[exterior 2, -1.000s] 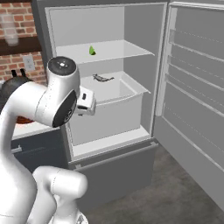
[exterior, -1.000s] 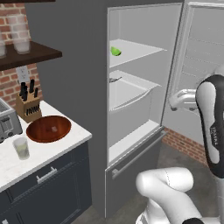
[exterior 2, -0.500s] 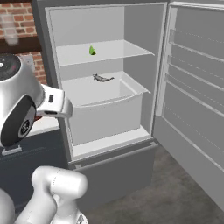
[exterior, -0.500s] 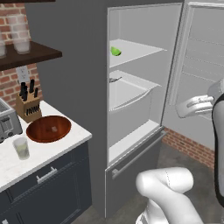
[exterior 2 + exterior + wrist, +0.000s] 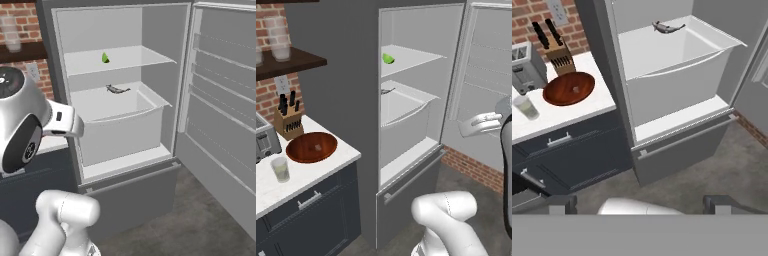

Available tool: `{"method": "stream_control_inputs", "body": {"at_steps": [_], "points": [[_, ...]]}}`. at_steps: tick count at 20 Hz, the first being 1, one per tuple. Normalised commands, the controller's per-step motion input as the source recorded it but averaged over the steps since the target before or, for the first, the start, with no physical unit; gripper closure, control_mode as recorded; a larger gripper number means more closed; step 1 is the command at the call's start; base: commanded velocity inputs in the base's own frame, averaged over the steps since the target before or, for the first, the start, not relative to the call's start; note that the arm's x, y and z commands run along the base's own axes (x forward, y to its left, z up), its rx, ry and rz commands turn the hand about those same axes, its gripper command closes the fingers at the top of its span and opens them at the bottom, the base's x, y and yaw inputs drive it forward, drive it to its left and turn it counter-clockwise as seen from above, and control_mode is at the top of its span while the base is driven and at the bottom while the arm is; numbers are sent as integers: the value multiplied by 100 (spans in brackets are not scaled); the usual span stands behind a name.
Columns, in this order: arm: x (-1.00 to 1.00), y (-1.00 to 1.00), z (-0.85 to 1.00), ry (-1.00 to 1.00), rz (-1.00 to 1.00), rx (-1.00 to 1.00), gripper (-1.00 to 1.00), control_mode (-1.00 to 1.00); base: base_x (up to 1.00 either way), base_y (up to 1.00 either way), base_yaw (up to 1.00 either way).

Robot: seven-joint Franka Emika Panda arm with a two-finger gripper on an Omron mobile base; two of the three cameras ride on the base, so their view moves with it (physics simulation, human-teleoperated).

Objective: Grab a lemon wedge from the fridge and one ice cube from the ice bowl, and put them in the glass of lemonade.

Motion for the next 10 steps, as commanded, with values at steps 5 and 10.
{"method": "stream_control_inputs", "body": {"at_steps": [5, 10], "points": [[0, -37, -1, -1, 6, 0, -100, -100, 0, 0, 0], [13, -48, 0, 0, 17, 0, -100, 100, 4, -15, 6]]}}
